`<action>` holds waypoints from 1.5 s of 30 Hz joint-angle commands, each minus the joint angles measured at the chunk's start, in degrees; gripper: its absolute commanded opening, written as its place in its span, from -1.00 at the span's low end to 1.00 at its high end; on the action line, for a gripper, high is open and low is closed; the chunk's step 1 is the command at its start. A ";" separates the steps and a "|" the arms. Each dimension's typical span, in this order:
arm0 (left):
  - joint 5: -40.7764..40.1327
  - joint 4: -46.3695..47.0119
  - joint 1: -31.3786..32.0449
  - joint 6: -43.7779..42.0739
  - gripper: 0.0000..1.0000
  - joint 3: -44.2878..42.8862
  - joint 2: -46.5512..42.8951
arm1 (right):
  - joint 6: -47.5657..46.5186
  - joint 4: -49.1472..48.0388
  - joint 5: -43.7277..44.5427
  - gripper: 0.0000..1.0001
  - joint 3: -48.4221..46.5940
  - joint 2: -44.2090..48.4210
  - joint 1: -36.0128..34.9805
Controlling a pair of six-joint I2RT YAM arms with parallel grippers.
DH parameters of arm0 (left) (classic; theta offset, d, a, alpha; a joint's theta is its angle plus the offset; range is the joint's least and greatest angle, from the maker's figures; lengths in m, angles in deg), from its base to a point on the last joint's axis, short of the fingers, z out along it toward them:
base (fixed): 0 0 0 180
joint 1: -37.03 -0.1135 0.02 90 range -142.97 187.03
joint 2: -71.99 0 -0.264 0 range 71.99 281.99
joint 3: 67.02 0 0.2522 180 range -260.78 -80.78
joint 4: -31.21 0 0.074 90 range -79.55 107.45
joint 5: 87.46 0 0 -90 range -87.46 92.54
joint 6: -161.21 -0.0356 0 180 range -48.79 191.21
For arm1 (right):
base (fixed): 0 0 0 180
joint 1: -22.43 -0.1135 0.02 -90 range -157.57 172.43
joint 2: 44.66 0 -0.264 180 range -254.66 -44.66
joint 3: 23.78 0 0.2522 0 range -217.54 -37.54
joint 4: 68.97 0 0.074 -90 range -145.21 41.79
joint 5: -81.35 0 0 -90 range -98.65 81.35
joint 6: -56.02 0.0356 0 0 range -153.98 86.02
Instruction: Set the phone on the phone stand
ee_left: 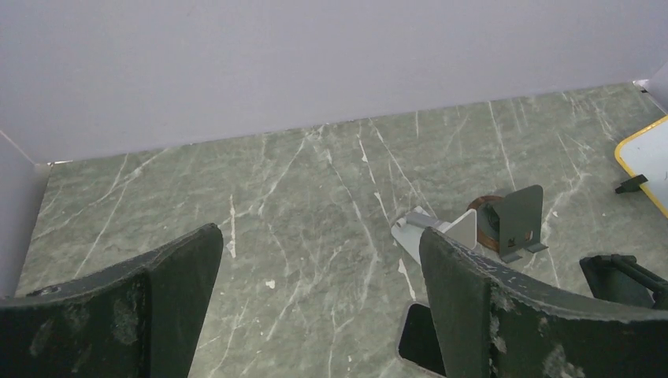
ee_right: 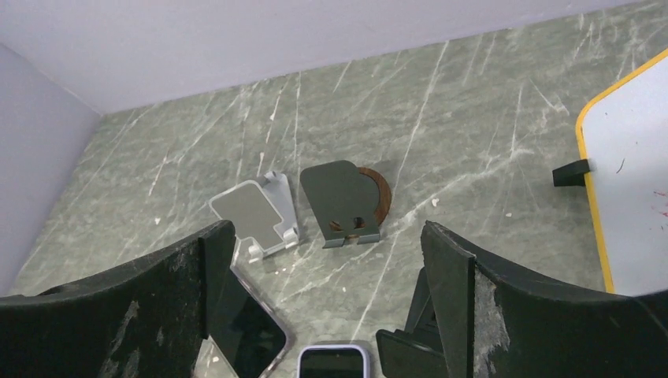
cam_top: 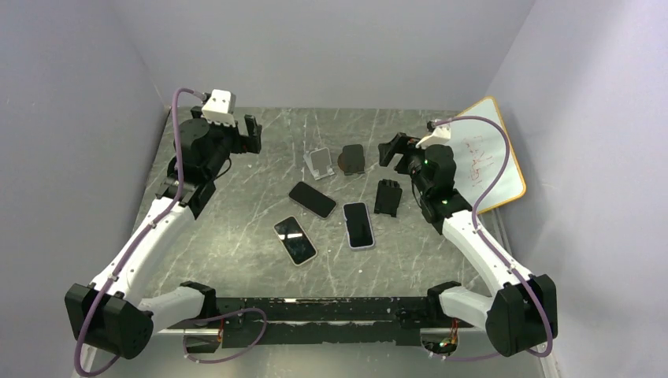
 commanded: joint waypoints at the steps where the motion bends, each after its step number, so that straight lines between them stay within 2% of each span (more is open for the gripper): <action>1: -1.19 3.72 -0.49 0.03 0.99 1.02 -1.53 | 2.59 -3.24 2.84 0.93 0.60 1.53 -0.53; 3: -2.23 4.05 -0.49 -0.03 0.99 0.64 -1.00 | 3.16 -5.50 0.86 0.99 2.18 2.58 -0.52; 5: -3.18 -0.79 -1.10 0.69 0.99 -3.17 0.30 | 2.11 -7.26 -2.42 1.00 3.28 2.60 -0.48; 8: 10.42 -10.01 -3.37 -5.74 0.99 -9.55 1.21 | 1.41 -8.31 -8.27 1.00 2.59 -0.41 -0.44; 11: 21.07 -11.99 -3.48 -9.40 0.99 -10.51 -1.02 | -0.09 -3.75 -12.60 1.00 -3.46 -7.94 -1.07; 13: 26.85 -17.59 -3.40 -12.27 0.99 -13.15 -1.17 | -1.89 -0.96 -12.32 1.00 -7.61 -12.47 -2.34; 17: 41.26 -22.26 -3.39 -17.20 0.99 -13.93 -3.55 | -6.29 1.43 -9.16 1.00 -13.63 -16.60 -6.49; 20: 44.62 -20.63 -3.39 -17.35 0.99 -12.00 -5.59 | -8.70 1.65 -6.17 1.00 -16.44 -18.65 -10.00; 21: 44.18 -19.53 -3.39 -16.45 0.99 -11.39 -6.02 | -9.02 1.04 -5.52 1.00 -16.45 -19.18 -10.76; 25: 33.70 -11.46 -3.39 -9.92 0.99 -7.53 -7.84 | -9.10 -1.32 -4.66 1.00 -16.58 -22.39 -12.45; 29: 8.47 -5.27 -3.39 -0.77 0.99 -3.01 -8.01 | -9.80 -0.91 -2.10 1.00 -21.40 -28.21 -14.54; 31: 2.57 -4.01 -3.39 1.11 0.99 -0.18 -8.64 | -9.87 0.64 0.05 1.00 -25.07 -31.60 -15.37; 38: 3.87 -4.73 -3.48 -1.73 0.99 2.98 -8.94 | -7.53 2.87 0.32 1.00 -34.20 -42.61 -15.83; 40: 6.69 -5.05 -3.54 -1.73 0.99 2.67 -8.11 | -7.78 3.69 0.74 1.00 -36.25 -45.10 -16.48; 45: 9.64 -4.96 -3.56 -1.73 0.99 2.58 -7.31 | -8.13 4.17 1.40 1.00 -38.03 -49.58 -17.76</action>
